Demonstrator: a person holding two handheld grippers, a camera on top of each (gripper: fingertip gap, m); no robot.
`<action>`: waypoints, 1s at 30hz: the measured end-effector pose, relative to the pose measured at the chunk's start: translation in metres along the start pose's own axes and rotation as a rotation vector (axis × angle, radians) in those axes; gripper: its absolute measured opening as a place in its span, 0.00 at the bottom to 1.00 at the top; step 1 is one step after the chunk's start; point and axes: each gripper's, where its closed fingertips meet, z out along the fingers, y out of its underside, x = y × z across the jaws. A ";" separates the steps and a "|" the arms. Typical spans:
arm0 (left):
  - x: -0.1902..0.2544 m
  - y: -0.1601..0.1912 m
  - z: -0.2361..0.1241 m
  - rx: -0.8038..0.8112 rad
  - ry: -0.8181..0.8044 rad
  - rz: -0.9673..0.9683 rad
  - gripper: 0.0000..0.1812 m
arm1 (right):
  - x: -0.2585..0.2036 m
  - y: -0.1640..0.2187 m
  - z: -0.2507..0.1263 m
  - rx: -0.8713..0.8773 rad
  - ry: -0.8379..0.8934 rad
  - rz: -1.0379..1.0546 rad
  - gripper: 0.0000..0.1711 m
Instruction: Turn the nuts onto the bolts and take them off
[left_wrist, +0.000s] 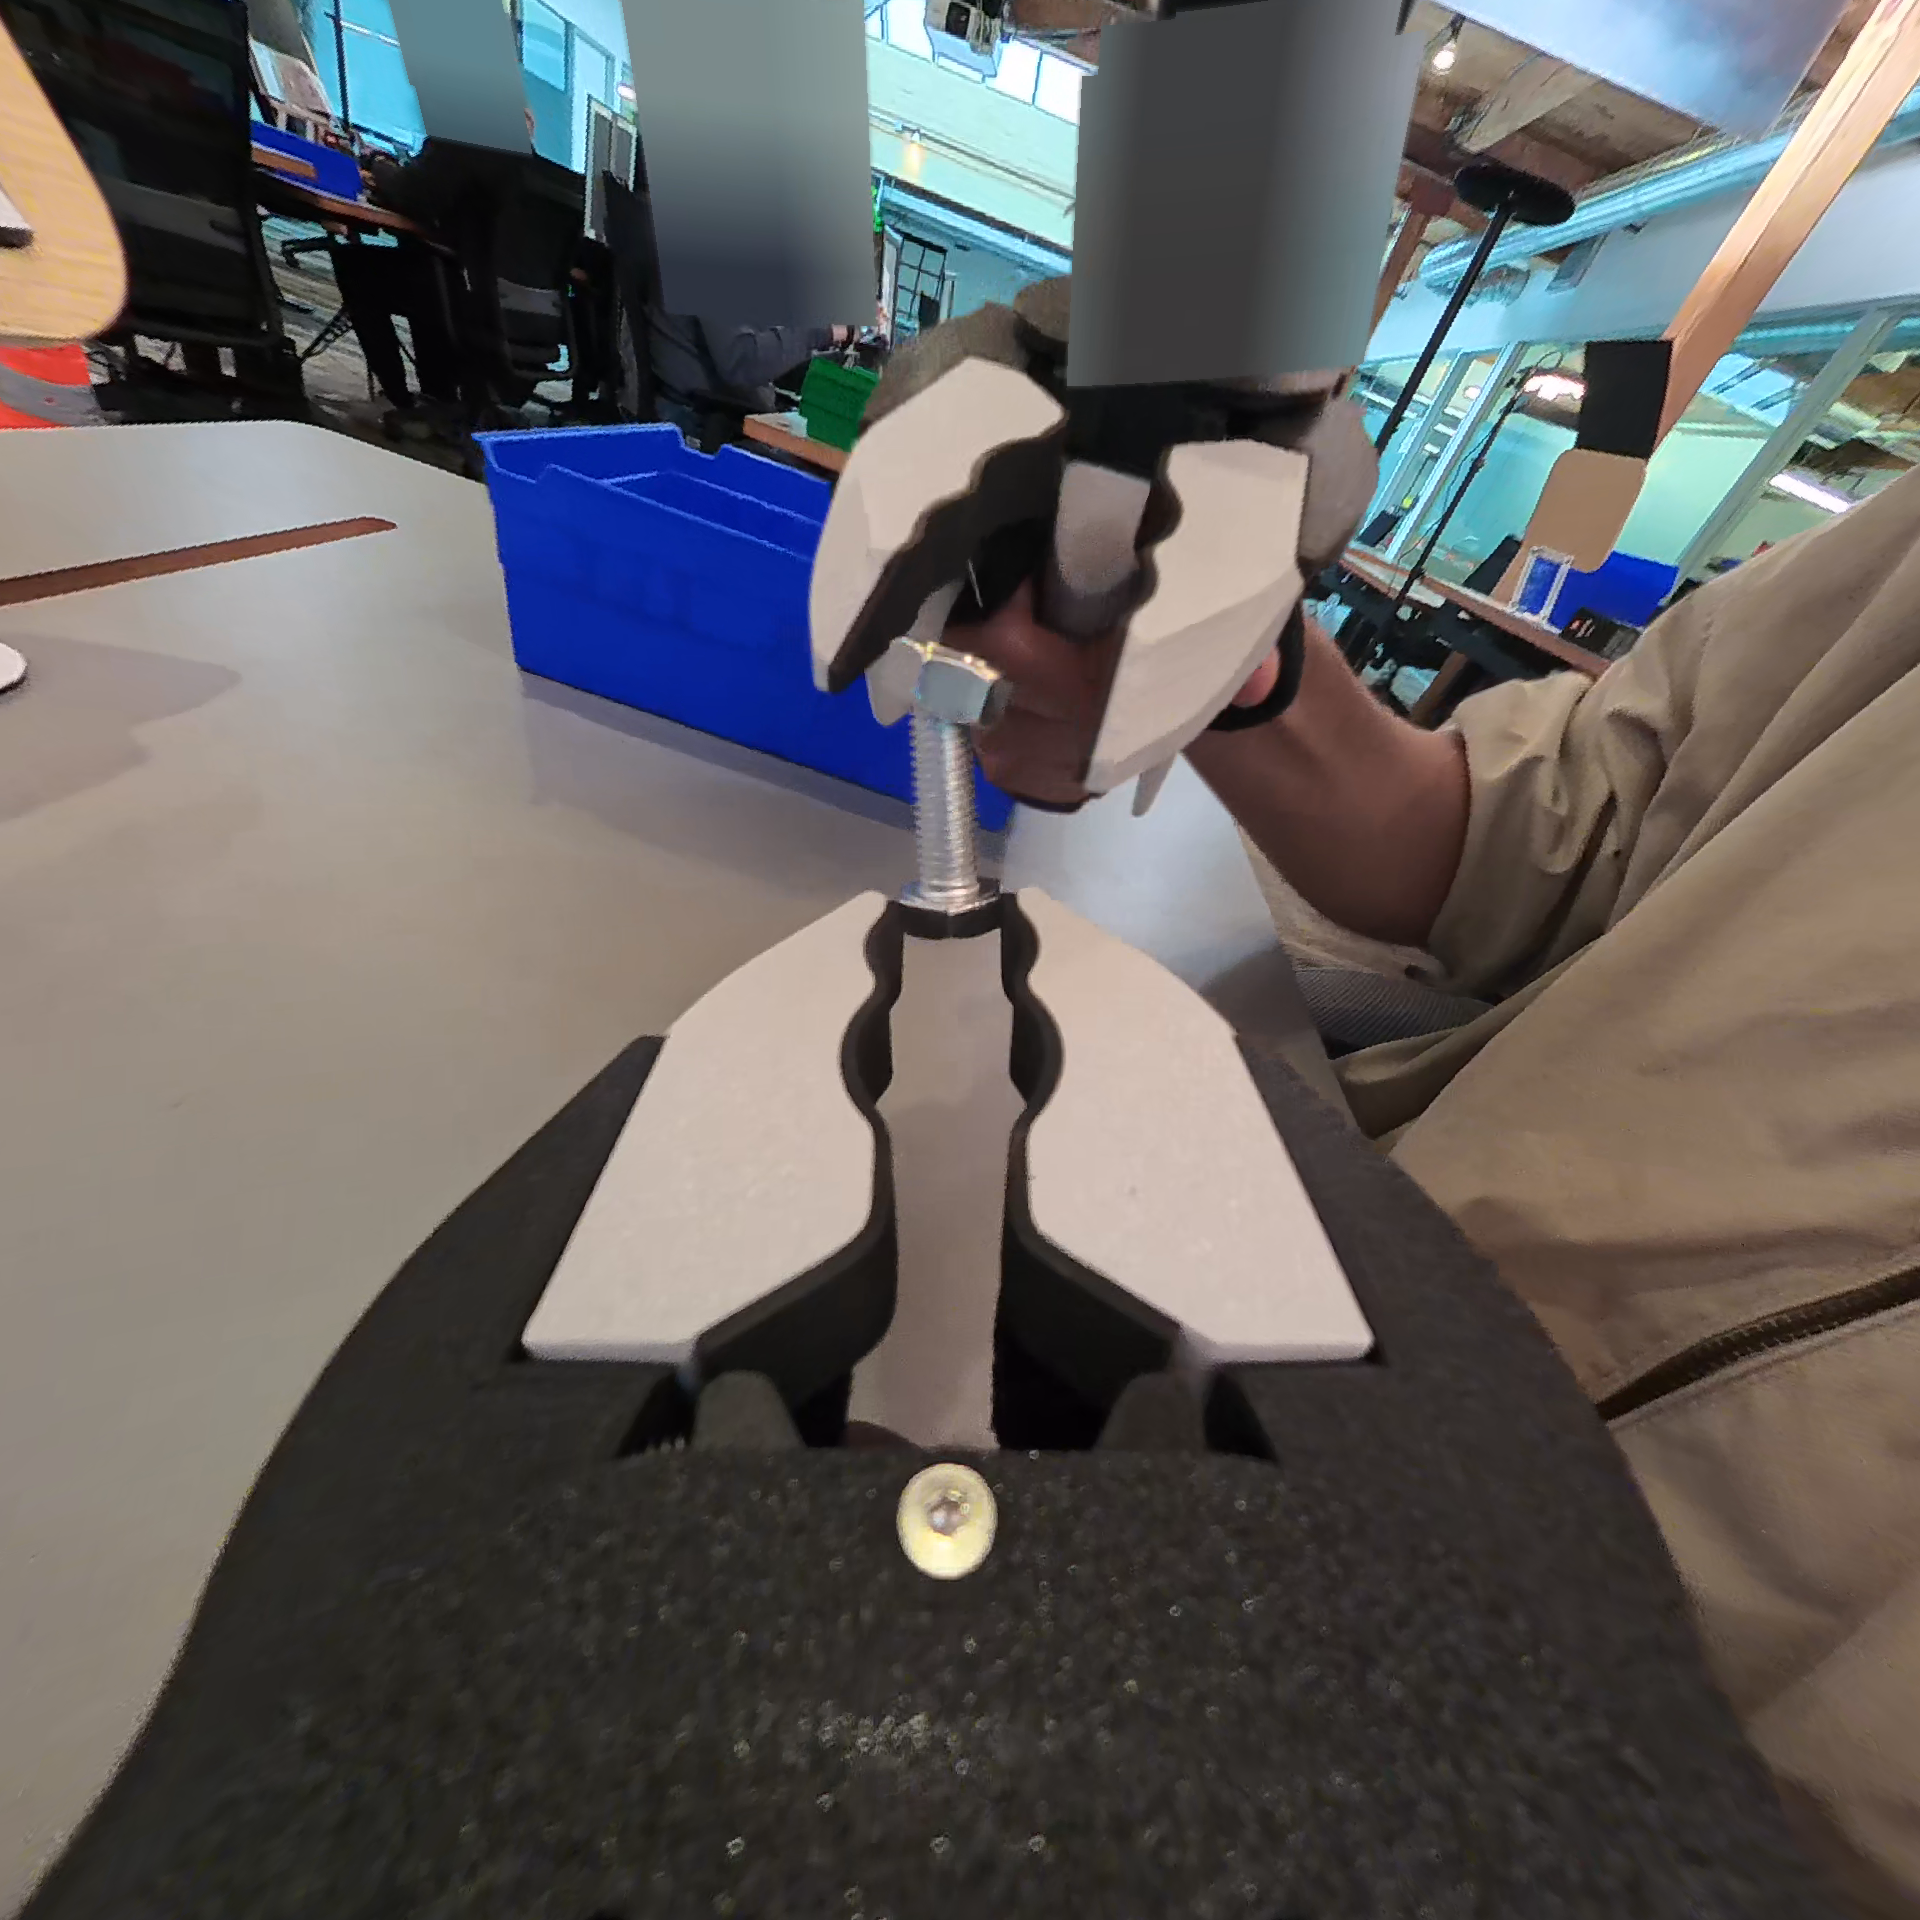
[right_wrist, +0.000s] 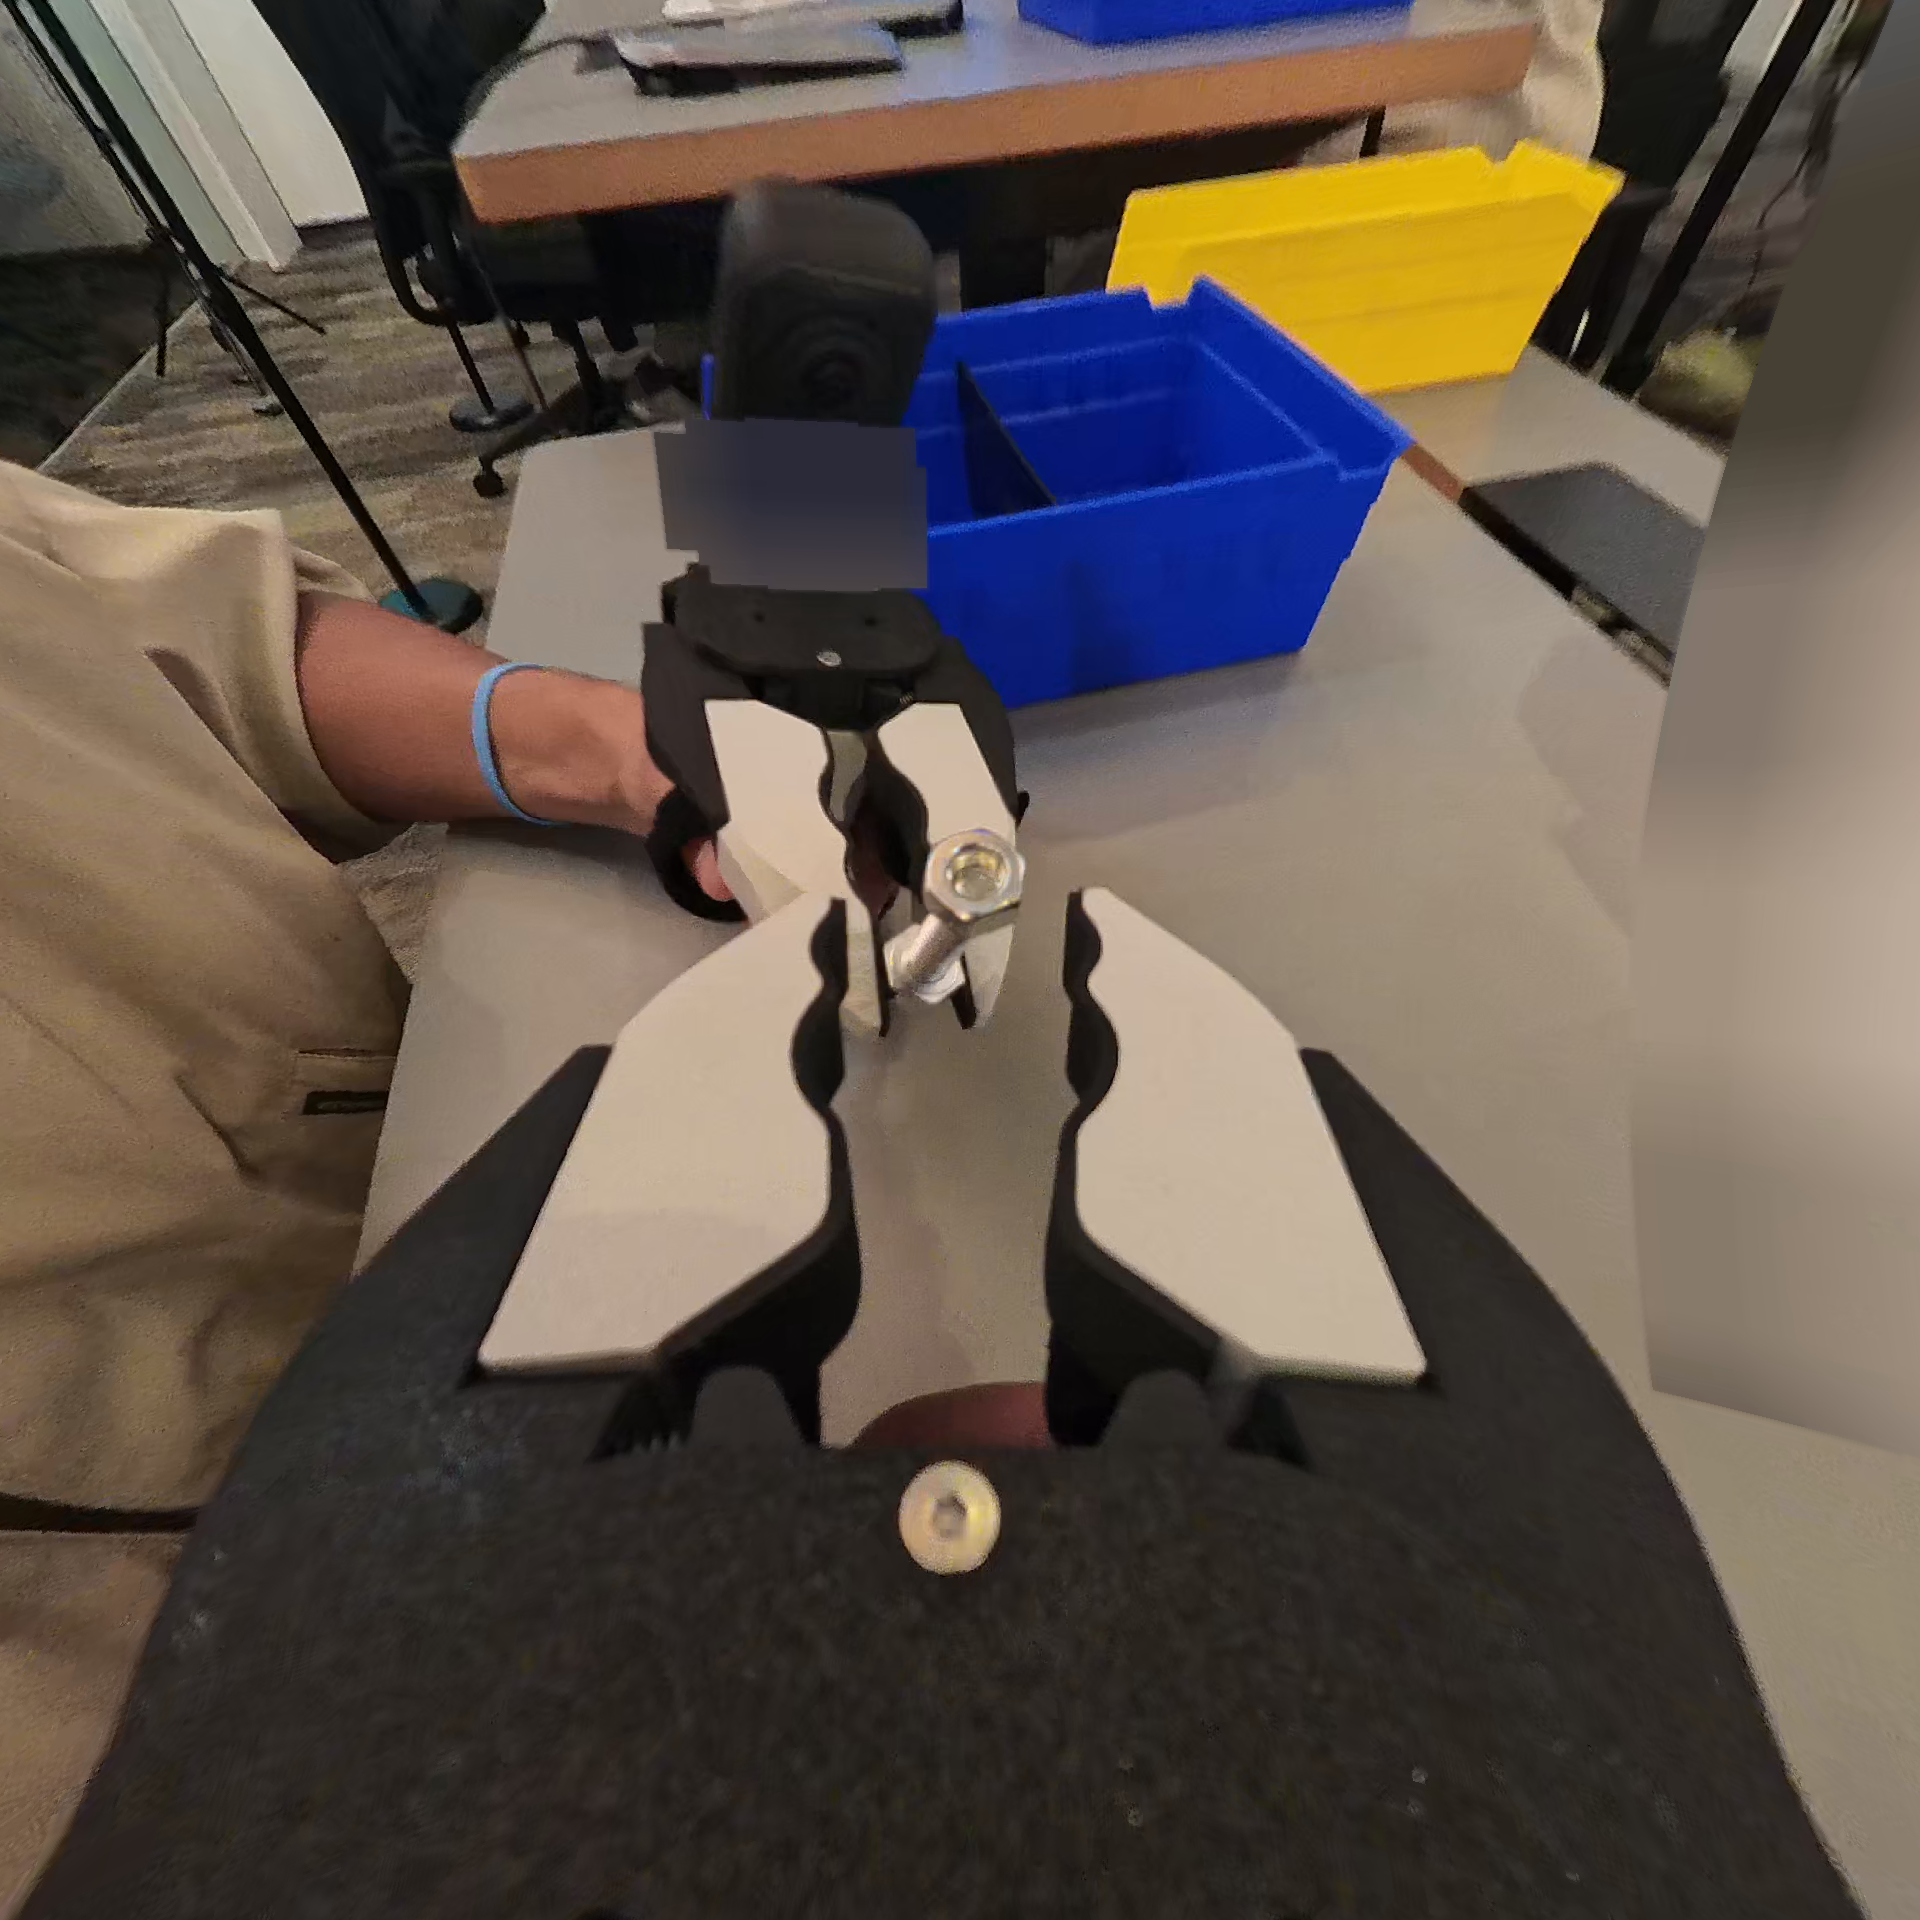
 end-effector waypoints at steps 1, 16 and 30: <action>0.001 -0.001 -0.001 0.009 0.012 -0.005 0.10 | -0.001 -0.002 -0.002 0.037 0.004 -0.030 0.24; 0.040 -0.001 0.001 0.002 0.245 -0.030 0.10 | -0.033 -0.018 -0.012 0.388 -0.354 -0.046 0.11; 0.024 -0.007 0.002 0.030 0.047 0.120 0.10 | -0.021 -0.024 -0.011 0.507 -0.303 0.166 0.11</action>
